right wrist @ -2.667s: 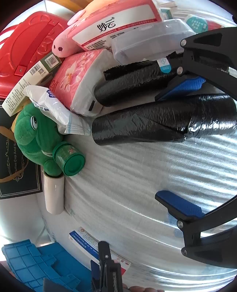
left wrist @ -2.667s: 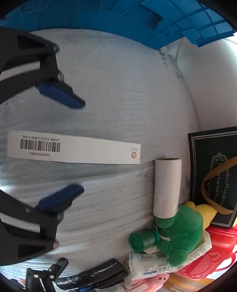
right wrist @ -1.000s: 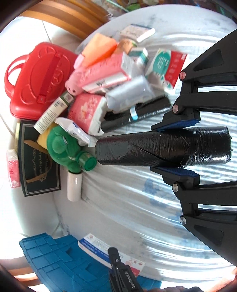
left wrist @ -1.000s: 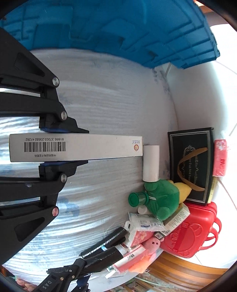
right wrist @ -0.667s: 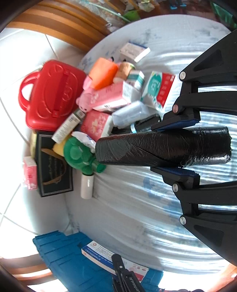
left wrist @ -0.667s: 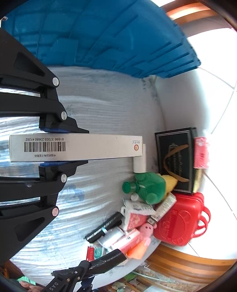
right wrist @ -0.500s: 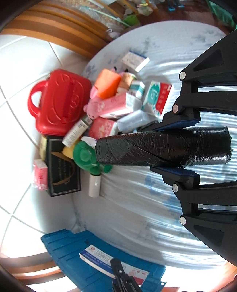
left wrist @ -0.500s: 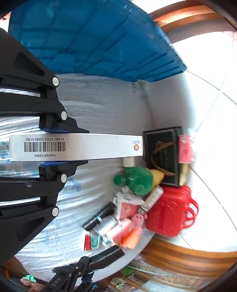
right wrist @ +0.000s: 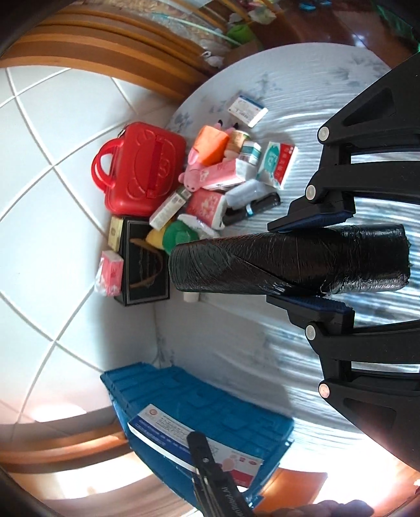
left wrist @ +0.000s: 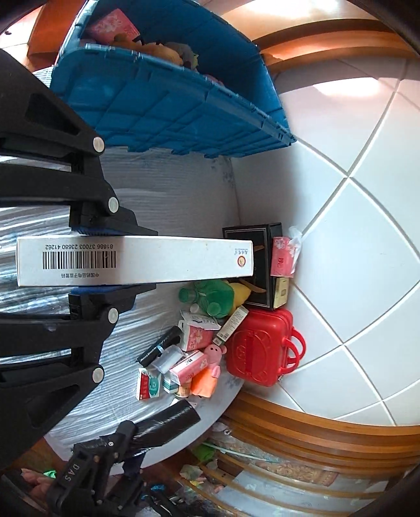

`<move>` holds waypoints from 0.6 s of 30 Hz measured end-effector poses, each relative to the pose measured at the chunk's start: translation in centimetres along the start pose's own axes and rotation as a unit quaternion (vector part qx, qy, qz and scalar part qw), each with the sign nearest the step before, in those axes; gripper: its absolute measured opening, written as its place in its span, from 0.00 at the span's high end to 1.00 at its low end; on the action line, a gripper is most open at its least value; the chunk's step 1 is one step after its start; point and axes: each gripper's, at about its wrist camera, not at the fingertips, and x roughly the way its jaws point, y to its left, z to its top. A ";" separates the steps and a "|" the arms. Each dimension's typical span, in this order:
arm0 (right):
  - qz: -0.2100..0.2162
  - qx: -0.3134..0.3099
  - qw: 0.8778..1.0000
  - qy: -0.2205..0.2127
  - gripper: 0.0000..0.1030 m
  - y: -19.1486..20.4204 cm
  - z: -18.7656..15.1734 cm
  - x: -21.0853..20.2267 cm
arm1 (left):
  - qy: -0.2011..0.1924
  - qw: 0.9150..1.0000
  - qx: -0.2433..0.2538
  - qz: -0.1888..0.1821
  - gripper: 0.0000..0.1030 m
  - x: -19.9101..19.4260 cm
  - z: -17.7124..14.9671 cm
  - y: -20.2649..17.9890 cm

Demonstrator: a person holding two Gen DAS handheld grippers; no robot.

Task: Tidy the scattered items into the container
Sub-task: 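Lift the white box and black roll and carry both over the blue box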

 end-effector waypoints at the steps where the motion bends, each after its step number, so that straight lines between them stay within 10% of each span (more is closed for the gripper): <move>1: 0.001 -0.001 1.000 0.000 0.66 0.3 0.0 -0.5 | -0.004 1.000 0.000 0.000 0.78 -0.8 0.1 0.4; 18: 0.035 -0.029 0.998 -0.038 0.66 7.6 1.4 -6.9 | -0.040 0.999 0.006 -0.013 0.78 -7.3 0.5 5.6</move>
